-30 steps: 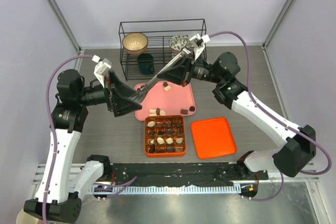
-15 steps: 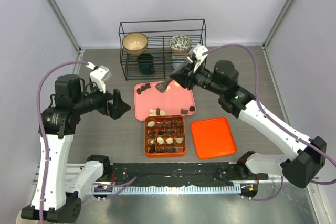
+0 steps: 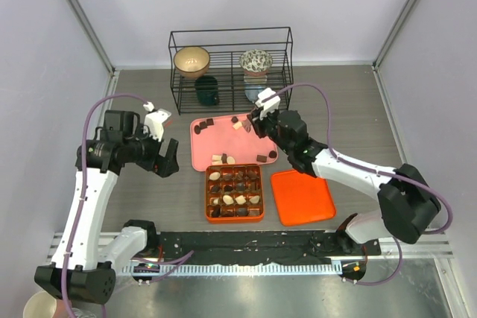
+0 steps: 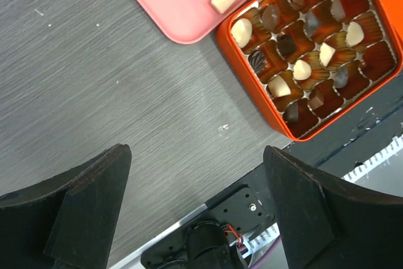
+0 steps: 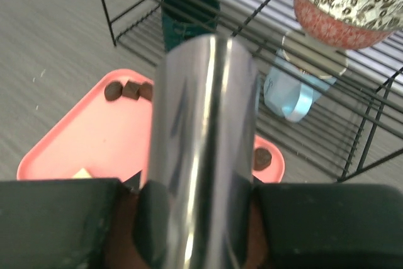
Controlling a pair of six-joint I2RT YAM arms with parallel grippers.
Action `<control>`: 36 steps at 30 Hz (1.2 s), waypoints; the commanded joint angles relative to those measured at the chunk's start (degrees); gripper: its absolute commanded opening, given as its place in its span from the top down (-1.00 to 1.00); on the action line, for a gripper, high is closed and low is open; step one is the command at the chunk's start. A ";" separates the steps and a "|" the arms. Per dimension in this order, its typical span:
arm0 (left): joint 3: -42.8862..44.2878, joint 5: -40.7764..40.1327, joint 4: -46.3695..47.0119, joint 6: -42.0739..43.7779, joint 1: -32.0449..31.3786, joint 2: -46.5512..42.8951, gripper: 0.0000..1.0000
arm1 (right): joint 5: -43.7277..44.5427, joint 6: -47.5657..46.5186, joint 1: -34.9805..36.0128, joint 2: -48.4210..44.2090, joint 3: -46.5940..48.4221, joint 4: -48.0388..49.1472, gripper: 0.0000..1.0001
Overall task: Pack the chocolate
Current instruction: Pick up the clamp from the plate, then pick up the fake chocolate from the plate.
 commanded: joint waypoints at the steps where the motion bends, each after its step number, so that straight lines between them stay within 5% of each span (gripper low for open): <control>1: -0.56 -2.91 2.75 1.18 0.18 0.43 -0.81 | 3.94 -0.35 0.23 2.62 0.74 16.03 0.99; 11: -2.14 -6.96 3.37 3.56 0.18 -0.44 -0.83 | 5.35 0.79 0.23 14.57 2.50 30.10 0.95; 25: -2.93 -7.48 3.64 4.88 0.27 -0.80 -0.85 | 7.54 0.35 1.20 18.19 0.83 35.47 0.46; 29: -3.38 -7.31 3.64 5.14 0.18 -1.32 -0.85 | 8.25 0.00 1.46 19.06 -0.05 37.66 0.16; 36: -3.82 -8.19 3.02 6.19 0.27 -2.46 -0.85 | 9.65 0.00 1.73 20.73 -0.66 39.78 0.08</control>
